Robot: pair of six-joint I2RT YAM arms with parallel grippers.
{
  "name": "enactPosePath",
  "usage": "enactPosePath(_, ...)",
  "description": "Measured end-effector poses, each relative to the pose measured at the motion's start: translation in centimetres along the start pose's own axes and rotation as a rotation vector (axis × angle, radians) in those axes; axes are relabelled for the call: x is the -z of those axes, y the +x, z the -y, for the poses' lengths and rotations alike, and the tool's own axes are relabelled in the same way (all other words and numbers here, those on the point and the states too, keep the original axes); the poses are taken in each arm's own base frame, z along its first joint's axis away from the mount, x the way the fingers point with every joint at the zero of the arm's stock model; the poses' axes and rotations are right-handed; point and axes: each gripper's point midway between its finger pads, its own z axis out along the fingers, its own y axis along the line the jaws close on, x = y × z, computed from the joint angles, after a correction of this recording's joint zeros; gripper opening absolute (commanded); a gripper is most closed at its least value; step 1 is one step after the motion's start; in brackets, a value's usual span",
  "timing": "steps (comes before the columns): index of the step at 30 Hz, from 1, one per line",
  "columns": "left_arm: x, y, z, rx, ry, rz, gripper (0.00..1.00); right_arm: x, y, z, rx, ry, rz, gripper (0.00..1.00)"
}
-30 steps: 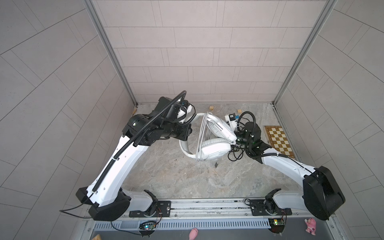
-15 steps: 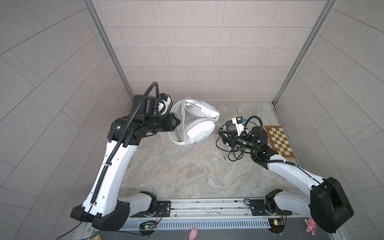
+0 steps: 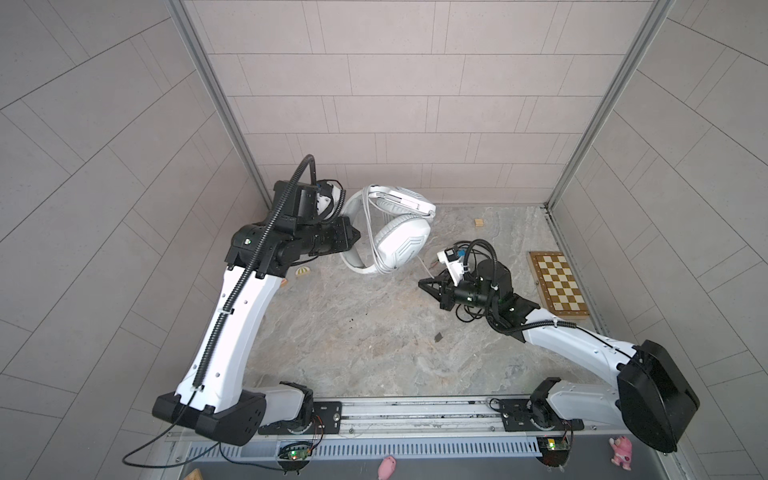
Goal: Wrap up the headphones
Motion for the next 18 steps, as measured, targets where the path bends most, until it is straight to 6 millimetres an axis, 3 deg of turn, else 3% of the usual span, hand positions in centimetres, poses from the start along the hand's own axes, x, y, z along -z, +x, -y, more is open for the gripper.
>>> enactPosePath(7,-1.6,-1.5,-2.0,0.06,-0.096,0.068,0.0,-1.2,1.2,-4.0,0.055,-0.047,-0.025,0.06)
enactPosePath(18,-6.6,-2.0,-7.4,0.117,-0.315,0.11,0.0,-0.1,0.7,-9.0,0.124,-0.048,-0.024,0.06)
